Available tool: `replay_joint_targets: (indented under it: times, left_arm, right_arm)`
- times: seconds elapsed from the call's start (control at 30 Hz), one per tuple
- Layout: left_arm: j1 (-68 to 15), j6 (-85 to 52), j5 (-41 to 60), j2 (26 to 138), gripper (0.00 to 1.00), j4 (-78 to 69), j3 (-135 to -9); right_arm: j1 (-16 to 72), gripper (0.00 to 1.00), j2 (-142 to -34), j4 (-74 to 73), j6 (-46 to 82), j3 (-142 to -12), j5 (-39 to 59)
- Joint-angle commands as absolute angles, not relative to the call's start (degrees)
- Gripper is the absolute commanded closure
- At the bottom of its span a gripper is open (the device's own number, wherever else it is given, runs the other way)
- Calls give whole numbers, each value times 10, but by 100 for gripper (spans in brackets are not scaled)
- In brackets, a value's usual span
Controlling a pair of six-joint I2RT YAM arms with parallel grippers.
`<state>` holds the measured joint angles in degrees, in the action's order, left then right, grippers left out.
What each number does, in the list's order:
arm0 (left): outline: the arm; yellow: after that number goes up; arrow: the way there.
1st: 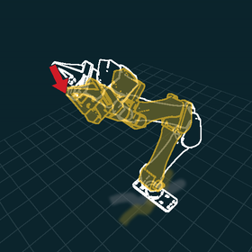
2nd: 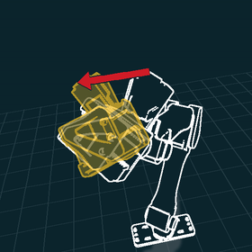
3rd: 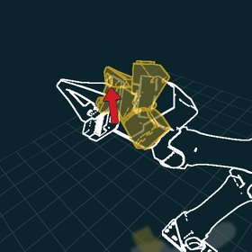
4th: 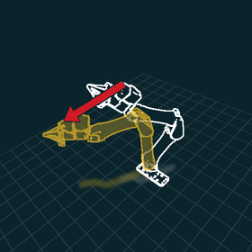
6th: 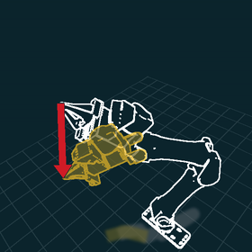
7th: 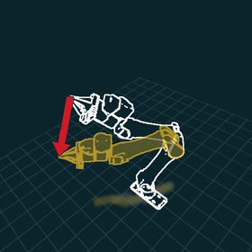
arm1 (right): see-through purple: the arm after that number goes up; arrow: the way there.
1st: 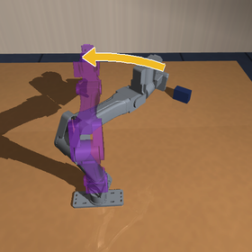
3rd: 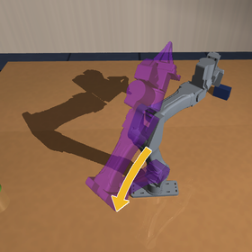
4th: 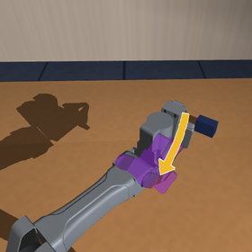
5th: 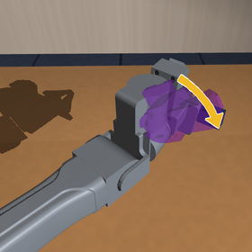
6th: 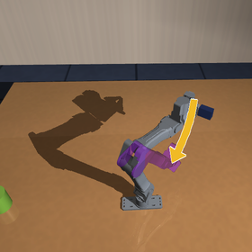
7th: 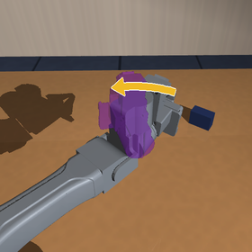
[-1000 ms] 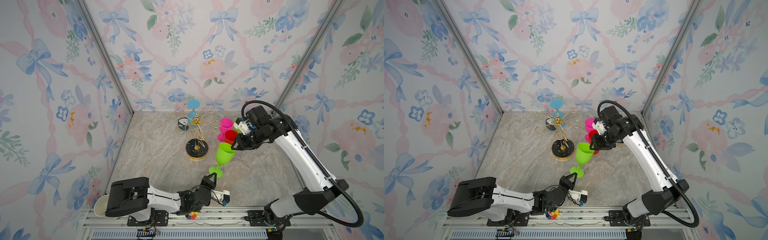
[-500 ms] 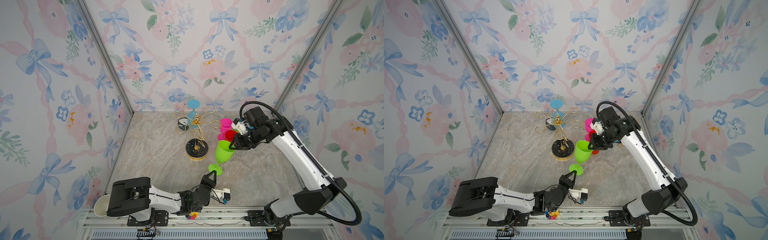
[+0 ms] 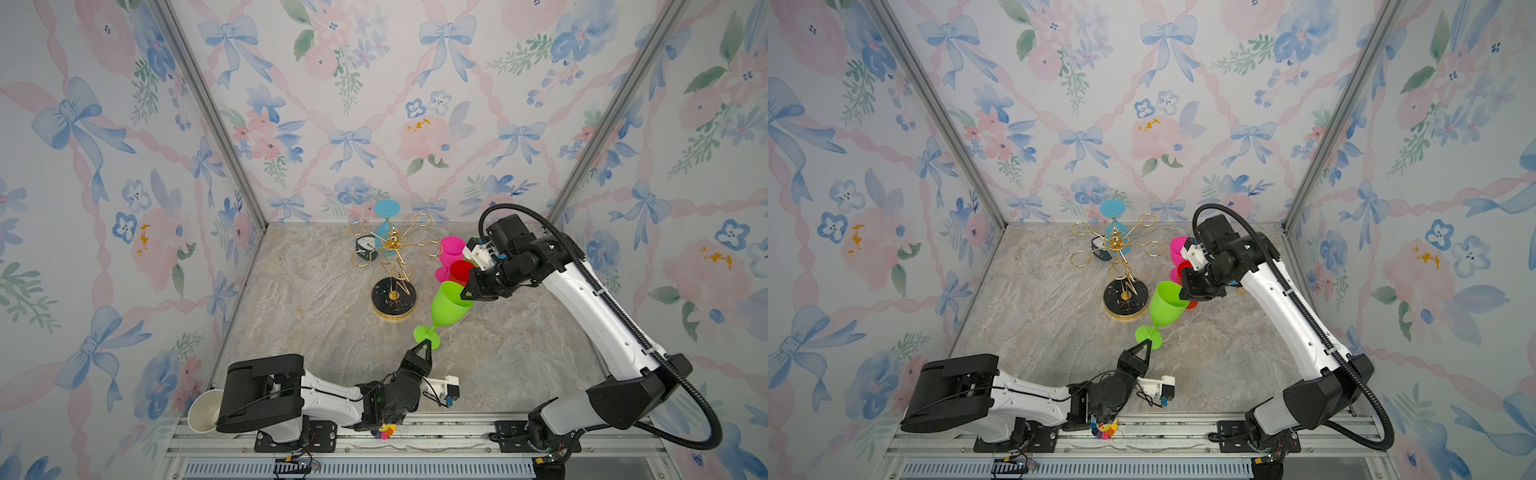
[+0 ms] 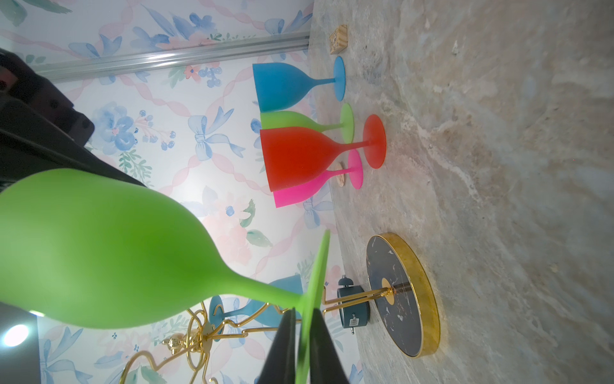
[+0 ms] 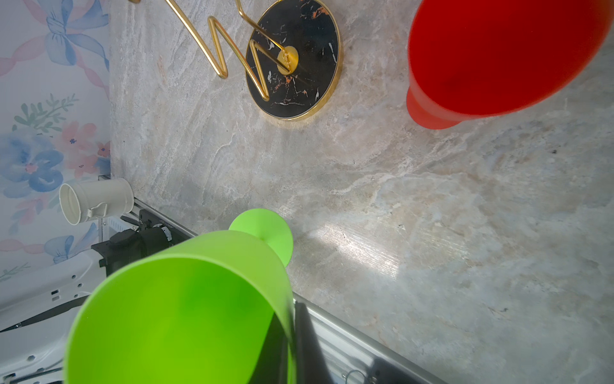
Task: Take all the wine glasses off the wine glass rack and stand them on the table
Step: 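Open the left gripper off the green base while the right carries it away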
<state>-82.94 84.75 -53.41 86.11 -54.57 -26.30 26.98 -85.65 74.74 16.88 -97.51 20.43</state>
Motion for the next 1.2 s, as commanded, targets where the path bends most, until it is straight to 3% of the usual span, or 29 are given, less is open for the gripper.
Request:
replay_joint_targets:
  times: [0.0, 0.1, 0.23, 0.53, 0.63, 0.77, 1.0, 1.17]
  left_arm:
    - [-833, 842, -537, 866, 70, -566, -262]
    - [-834, 833, -531, 860, 39, -565, -259]
    - [-836, 813, -513, 847, 26, -564, -252]
    - [-842, 702, -482, 804, 13, -506, -250]
    - [-844, 609, -454, 771, 11, -408, -278]
    - [-830, 426, -339, 727, 3, -207, -342]
    - [-802, 277, -276, 695, 2, -98, -380]
    - [-730, 141, -220, 656, 2, -42, -413]
  right_arm:
    - [268, 95, -849, 749, 164, -972, 211]
    - [264, 97, -843, 743, 166, -972, 205]
    - [248, 100, -829, 727, 174, -962, 202]
    - [219, 100, -797, 722, 170, -953, 129]
    - [216, 100, -788, 722, 166, -943, 99]
    - [216, 100, -778, 731, 151, -934, 40]
    - [215, 100, -755, 714, 146, -890, -28]
    - [215, 100, -742, 692, 160, -845, -49]
